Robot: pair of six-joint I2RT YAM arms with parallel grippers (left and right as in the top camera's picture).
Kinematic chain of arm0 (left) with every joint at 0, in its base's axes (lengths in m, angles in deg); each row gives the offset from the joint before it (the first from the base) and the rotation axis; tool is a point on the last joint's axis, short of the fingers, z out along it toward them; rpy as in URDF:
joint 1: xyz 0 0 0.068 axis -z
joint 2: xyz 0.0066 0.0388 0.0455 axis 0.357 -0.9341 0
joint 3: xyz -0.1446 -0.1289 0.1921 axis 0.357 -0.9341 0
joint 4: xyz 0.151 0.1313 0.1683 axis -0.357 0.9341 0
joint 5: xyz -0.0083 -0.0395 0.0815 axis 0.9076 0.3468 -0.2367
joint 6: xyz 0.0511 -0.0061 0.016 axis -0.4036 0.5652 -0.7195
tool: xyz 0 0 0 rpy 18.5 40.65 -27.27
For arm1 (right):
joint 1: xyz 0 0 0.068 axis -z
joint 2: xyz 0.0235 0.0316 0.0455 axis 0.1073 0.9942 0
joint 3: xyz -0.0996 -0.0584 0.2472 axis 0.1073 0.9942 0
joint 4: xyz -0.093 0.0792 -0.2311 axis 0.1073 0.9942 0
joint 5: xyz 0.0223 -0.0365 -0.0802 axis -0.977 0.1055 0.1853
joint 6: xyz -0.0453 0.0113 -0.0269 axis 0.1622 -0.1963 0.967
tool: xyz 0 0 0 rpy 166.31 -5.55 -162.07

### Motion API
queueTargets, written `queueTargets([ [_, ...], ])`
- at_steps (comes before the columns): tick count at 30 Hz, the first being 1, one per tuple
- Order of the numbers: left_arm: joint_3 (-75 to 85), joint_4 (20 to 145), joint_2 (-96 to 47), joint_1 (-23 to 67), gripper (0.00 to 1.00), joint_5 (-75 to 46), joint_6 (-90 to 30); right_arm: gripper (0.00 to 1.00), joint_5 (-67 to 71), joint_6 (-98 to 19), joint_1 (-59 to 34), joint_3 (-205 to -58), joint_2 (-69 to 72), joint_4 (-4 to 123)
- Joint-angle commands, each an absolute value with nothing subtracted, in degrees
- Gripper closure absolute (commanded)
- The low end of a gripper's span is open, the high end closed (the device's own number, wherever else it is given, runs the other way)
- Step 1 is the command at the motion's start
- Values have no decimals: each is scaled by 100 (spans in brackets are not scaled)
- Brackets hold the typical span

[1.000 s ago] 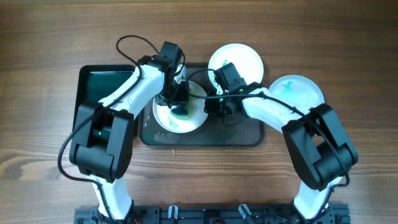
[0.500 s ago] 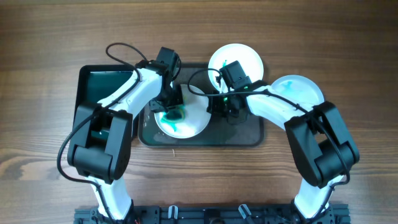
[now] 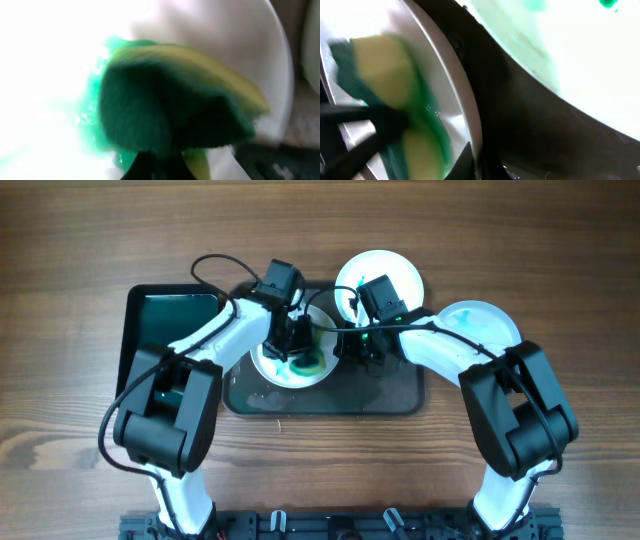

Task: Clean dirty plates on tray and stack at the side
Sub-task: 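Scrub the second plate with the sponge while right gripper holds it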

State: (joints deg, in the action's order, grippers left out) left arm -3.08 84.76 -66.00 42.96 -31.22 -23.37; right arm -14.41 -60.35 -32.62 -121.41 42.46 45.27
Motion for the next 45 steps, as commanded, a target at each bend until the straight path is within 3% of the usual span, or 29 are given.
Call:
queueTargets([
  [1, -367, 8614, -6788, 4092, 96, -6665, -1375, 96, -1812, -5991, -3319, -12176, 4288, 4599],
  [4, -369, 9138, -6788, 4092, 96, -7084, -870, 96, -1793, -5995, -3319, -12176, 4288, 4599],
  [7, -369, 9534, -6788, 4092, 96, -6400, -1006, 96, -1793, -5995, -3319, -12176, 4285, 4599],
  [10, -369, 9564, -6788, 4094, 96, -4470, -2501, 96, -1790, -5995, -3319, -12176, 4288, 4597],
  [14, -369, 9892, -6788, 4094, 96, -811, -4887, 96, -1793, -6002, -3319, -12176, 4288, 4597],
  [17, -369, 9883, -6788, 4094, 96, -51, -5276, 96, -1790, -6035, -3319, -12176, 4288, 4597],
  [20, -369, 9499, -6788, 4092, 96, -164, -5255, 96, -1793, -6035, -3319, -12176, 4288, 4599],
  [23, -369, 8928, -6788, 4103, 96, -1253, -4981, 96, -1793, -6035, -3319, -12176, 4288, 4599],
  [30, -369, 8622, -6788, 4092, 96, -6149, -2689, 96, -1790, -6035, -3319, -12176, 4288, 4599],
  [33, -369, 9048, -6788, 4086, 96, -7281, -1917, 96, -1790, -6033, -3319, -12176, 4288, 4601],
  [37, -369, 9549, -6788, 4094, 96, -7159, -1449, 96, -1771, -6035, -3319, -12176, 4288, 4599],
  [45, -369, 10196, -6788, 4094, 96, -4964, -2112, 96, -1771, -6035, -3319, -12176, 4285, 4601],
])
